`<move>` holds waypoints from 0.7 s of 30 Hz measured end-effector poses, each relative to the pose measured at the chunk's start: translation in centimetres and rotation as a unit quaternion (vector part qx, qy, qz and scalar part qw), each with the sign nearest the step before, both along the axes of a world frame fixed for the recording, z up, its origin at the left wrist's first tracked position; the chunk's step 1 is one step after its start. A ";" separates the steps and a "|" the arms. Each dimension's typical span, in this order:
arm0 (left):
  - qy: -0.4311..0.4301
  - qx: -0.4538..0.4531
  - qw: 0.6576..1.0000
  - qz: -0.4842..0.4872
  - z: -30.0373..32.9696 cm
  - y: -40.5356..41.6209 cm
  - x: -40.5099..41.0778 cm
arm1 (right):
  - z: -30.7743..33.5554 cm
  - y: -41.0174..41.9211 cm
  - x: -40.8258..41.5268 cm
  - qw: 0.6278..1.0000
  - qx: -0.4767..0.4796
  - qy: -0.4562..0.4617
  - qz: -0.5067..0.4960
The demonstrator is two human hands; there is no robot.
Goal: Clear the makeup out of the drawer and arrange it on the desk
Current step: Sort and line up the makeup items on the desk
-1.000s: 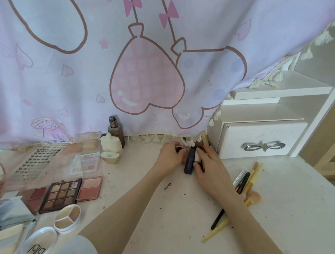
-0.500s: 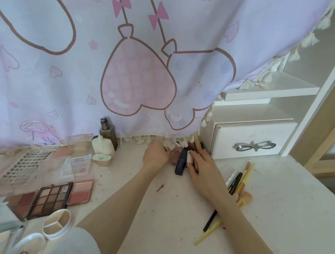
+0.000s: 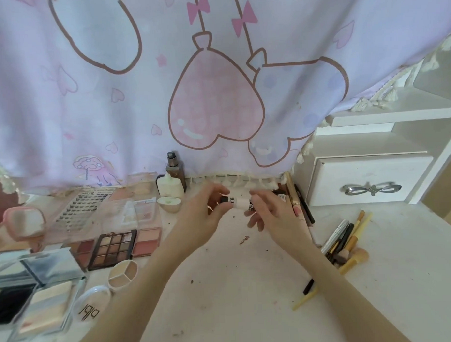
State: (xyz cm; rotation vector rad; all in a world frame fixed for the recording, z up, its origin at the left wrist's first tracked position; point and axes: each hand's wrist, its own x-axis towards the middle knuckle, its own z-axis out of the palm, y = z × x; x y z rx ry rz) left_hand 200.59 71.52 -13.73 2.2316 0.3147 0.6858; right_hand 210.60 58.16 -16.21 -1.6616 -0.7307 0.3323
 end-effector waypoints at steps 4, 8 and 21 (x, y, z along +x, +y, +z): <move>-0.074 -0.043 0.996 0.013 -1.8 -0.5 -0.4 | 1.2 2.0 -1.7 0.968 0.093 0.230 0.029; -0.054 0.004 0.996 0.074 -3.0 0.1 0.1 | 1.3 4.3 -3.0 0.964 0.086 0.250 -0.041; -0.025 -0.101 0.984 0.145 -2.1 0.2 -0.9 | -0.2 4.3 -4.6 0.996 0.066 0.055 -0.020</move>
